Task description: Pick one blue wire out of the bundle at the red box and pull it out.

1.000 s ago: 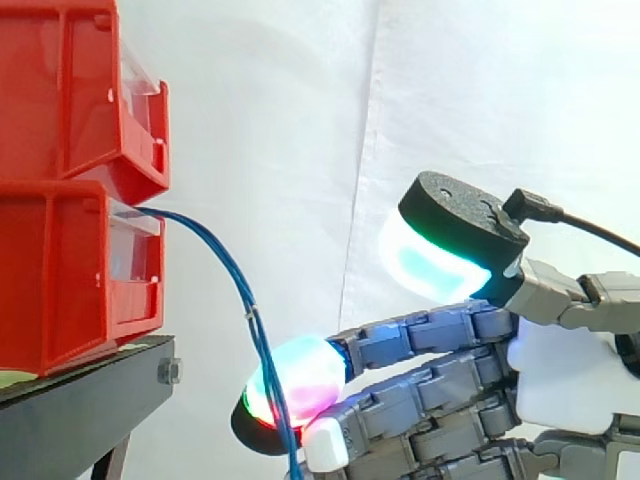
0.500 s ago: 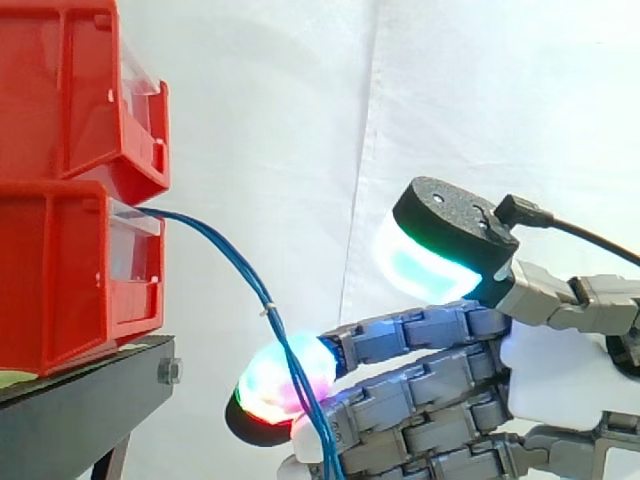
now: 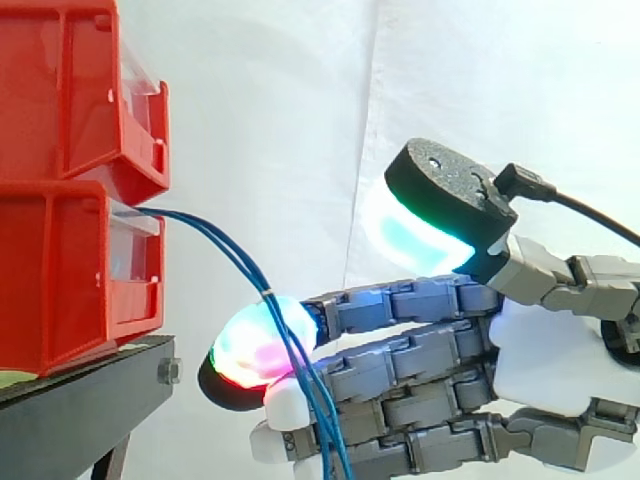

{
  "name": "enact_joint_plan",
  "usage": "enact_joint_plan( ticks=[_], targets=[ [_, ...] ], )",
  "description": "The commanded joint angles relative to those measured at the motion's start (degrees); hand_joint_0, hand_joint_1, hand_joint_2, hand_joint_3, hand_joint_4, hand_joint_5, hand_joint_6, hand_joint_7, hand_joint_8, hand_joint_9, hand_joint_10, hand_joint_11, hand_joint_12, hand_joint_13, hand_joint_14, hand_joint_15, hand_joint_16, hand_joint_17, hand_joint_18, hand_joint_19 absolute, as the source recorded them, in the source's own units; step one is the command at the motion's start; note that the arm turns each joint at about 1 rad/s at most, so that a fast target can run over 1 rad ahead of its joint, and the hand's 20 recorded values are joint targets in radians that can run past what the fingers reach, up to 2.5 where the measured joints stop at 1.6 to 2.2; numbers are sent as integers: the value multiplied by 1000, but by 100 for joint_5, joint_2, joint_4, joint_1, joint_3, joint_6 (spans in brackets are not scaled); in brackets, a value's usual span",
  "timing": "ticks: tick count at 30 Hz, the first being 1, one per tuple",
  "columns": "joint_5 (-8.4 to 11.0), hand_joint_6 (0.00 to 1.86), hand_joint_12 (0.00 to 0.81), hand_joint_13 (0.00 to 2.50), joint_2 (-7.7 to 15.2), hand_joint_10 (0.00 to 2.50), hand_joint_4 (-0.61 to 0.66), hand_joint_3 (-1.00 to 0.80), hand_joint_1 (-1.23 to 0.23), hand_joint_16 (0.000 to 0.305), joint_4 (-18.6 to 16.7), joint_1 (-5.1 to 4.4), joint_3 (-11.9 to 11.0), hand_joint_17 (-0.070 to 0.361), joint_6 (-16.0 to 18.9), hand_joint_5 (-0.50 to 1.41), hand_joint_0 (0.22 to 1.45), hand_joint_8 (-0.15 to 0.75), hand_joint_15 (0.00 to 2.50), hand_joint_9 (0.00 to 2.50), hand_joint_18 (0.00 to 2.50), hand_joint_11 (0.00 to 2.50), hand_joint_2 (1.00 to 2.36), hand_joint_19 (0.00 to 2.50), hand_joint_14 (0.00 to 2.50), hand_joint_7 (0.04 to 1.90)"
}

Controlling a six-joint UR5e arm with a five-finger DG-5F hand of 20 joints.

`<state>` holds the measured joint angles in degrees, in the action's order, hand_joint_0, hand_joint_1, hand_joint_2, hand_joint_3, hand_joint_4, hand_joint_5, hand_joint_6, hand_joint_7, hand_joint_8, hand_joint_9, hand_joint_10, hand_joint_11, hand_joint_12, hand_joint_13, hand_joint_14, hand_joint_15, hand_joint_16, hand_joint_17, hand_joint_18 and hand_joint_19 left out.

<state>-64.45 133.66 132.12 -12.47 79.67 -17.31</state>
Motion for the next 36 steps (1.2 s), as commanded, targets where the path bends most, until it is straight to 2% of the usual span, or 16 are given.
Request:
enact_joint_plan(
  ticks=[1,5,8,12,19,25,36],
  targets=[
    [21,503,415,305,29,9,301,-500,-648,76,-55,-27,-4,170,-133,-149,493,281,185,471,247,290,1000,139,7,903],
    [29,503,414,315,204,9,306,-500,-652,75,-152,-9,-83,169,-54,-149,499,281,192,481,255,306,1000,141,7,906],
    [21,503,410,320,336,9,308,-500,-651,74,-134,-9,-224,166,157,-147,508,280,191,494,275,306,1000,154,7,910],
    [-6,503,406,339,328,10,316,-500,-648,73,-81,8,-250,163,307,-142,522,279,190,523,300,322,1000,165,7,924],
    [29,503,396,386,328,10,315,-473,-630,70,-73,35,-303,157,316,-135,554,278,205,555,342,328,1002,188,8,951],
    [21,503,387,411,328,11,304,-406,-633,67,-108,43,-303,152,316,-119,583,274,215,577,371,352,1008,207,8,1060],
    [-15,503,391,450,328,11,318,-407,-620,67,-108,96,-329,150,324,-121,582,280,231,616,410,364,1008,236,9,1032]
  ],
)
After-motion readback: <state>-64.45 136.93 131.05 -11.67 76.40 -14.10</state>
